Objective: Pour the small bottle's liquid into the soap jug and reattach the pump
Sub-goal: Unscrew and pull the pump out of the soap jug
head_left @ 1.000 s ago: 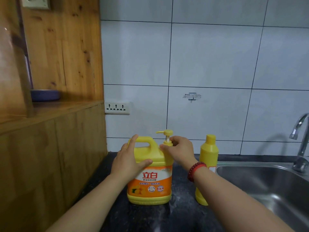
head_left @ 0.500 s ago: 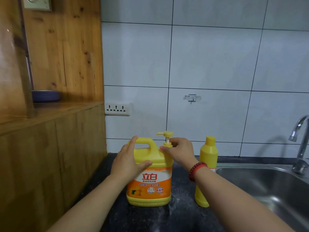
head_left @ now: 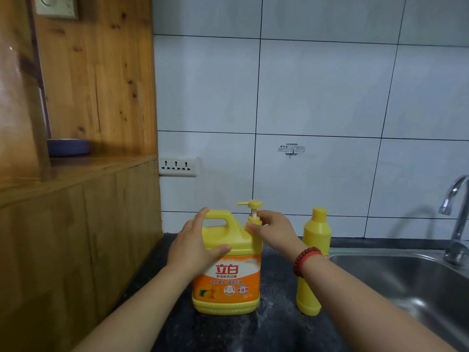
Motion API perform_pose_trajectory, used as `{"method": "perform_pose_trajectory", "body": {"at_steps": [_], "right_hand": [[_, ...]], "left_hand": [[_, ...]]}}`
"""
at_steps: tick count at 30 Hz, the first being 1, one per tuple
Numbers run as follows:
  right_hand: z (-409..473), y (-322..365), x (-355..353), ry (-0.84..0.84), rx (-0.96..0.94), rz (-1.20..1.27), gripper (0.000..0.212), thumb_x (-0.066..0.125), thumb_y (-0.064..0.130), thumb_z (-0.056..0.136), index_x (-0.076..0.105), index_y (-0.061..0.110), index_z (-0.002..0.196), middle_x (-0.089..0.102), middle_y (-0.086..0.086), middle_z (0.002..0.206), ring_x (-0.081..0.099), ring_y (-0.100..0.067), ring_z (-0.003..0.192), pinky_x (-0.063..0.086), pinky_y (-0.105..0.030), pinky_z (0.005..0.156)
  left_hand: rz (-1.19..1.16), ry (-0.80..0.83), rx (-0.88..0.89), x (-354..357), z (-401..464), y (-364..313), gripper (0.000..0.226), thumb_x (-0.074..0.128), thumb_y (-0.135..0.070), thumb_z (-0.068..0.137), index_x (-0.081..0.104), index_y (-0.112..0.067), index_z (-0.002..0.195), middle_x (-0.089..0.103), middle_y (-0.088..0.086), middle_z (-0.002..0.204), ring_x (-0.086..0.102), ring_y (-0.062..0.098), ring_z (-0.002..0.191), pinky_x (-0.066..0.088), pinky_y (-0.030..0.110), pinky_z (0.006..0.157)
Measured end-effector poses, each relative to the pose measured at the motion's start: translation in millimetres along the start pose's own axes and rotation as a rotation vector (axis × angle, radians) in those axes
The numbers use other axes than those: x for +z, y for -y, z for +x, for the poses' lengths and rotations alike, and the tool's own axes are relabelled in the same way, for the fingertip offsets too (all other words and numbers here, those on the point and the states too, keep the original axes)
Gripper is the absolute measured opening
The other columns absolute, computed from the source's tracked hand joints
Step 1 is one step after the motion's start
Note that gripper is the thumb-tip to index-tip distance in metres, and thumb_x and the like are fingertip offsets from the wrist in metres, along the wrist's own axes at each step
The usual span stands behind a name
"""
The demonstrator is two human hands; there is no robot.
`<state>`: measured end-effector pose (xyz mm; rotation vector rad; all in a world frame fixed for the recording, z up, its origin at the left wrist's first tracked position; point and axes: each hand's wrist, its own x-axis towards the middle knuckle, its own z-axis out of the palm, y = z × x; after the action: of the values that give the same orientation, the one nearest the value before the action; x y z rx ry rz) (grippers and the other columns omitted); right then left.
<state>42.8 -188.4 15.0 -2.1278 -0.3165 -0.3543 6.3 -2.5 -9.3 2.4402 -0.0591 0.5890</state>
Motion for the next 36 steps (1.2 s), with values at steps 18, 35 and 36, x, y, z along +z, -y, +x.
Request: {"method": "perform_pose_trajectory", "body": {"at_steps": [18,35,36], "right_hand": [[0.2,1.8,-1.4,-0.119,0.008,0.015,0.034,0.069,0.027,0.077,0.059,0.017,0.108,0.063,-0.003,0.102,0.058,-0.016,0.089,0.048,-0.027,0.075],[-1.3,5.0,4.5,-0.117,0.017,-0.029,0.041,0.070,0.035,0.075,0.056,0.018,0.110,0.058,0.002,0.096,0.056,-0.016,0.086,0.049,-0.028,0.072],[-1.2,5.2,4.5,-0.120,0.023,-0.027,0.039,0.070,0.034,0.075,0.056,0.018,0.109,0.058,0.001,0.096,0.057,-0.016,0.085,0.050,-0.029,0.073]], "left_hand": [[0.034,0.000,0.005,-0.9,-0.2,-0.8,0.100,0.070,-0.059,0.063,0.009,-0.038,0.139,0.038,0.004,0.142,0.047,0.026,0.121,0.048,0.040,0.089],[0.021,-0.003,-0.001,1.4,1.5,1.8,0.101,0.070,-0.060,0.061,0.008,-0.040,0.138,0.039,0.004,0.141,0.047,0.026,0.120,0.048,0.039,0.087],[0.020,-0.001,-0.003,1.1,1.4,1.6,0.101,0.070,-0.060,0.062,0.008,-0.040,0.138,0.039,0.004,0.141,0.047,0.025,0.120,0.048,0.039,0.088]]}}
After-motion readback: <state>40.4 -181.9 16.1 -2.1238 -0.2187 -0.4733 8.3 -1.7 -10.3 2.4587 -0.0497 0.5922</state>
